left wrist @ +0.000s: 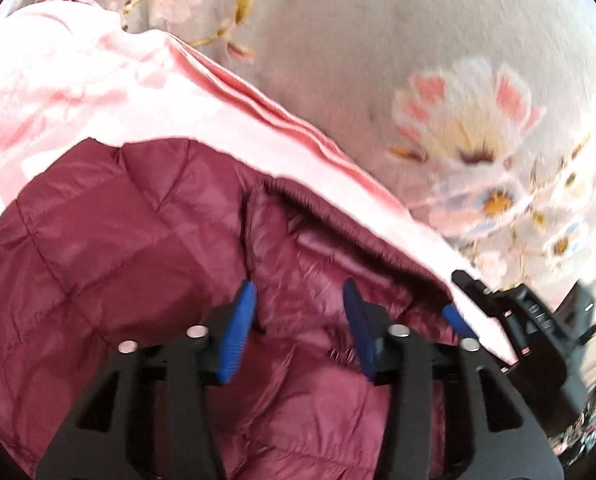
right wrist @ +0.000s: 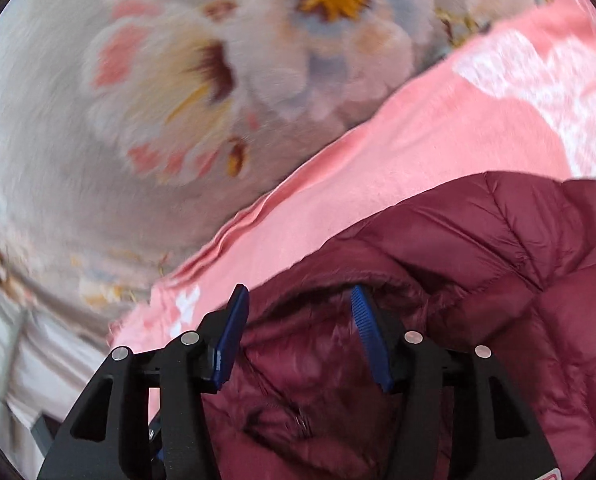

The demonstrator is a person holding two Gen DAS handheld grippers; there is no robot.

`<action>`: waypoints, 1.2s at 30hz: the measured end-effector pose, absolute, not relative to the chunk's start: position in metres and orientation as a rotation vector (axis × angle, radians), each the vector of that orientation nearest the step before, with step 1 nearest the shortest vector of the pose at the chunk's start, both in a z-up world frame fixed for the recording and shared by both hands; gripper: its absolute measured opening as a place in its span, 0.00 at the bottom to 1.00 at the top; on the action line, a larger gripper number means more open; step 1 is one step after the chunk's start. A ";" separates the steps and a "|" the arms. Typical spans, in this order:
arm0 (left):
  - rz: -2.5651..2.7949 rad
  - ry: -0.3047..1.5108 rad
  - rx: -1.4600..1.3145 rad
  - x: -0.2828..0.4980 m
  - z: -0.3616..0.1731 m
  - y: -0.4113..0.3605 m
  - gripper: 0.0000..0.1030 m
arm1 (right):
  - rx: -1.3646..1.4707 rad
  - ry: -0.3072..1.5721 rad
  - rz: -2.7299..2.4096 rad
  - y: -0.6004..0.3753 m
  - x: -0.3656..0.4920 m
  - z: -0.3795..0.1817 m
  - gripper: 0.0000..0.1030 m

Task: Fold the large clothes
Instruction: 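Close both grippers on the hood edge and hold it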

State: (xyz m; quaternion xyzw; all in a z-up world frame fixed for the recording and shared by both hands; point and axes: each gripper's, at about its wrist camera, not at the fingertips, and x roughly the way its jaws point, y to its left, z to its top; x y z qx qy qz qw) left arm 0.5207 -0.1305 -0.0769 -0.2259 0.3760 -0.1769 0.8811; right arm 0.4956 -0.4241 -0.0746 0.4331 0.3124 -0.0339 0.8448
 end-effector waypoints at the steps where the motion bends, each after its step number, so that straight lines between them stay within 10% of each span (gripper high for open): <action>1: -0.371 0.780 -0.478 0.522 -0.075 -0.131 0.45 | 0.944 0.667 -0.076 -0.427 0.500 -0.078 0.53; 3: -0.373 0.778 -0.486 0.524 -0.072 -0.132 0.48 | 1.005 0.673 -0.077 -0.432 0.507 -0.088 0.53; 7: -0.371 0.790 -0.530 0.532 -0.072 -0.133 0.51 | 1.050 0.658 -0.052 -0.434 0.507 -0.096 0.05; 19: -0.355 0.847 -0.610 0.567 -0.081 -0.142 0.49 | 0.730 0.577 0.060 -0.411 0.456 -0.050 0.05; 24: -0.313 0.883 -0.506 0.577 -0.091 -0.152 0.18 | 0.639 0.666 0.001 -0.407 0.470 -0.065 0.05; 36: -0.239 0.912 -0.371 0.584 -0.126 -0.163 0.17 | 0.550 0.855 -0.101 -0.398 0.505 -0.115 0.05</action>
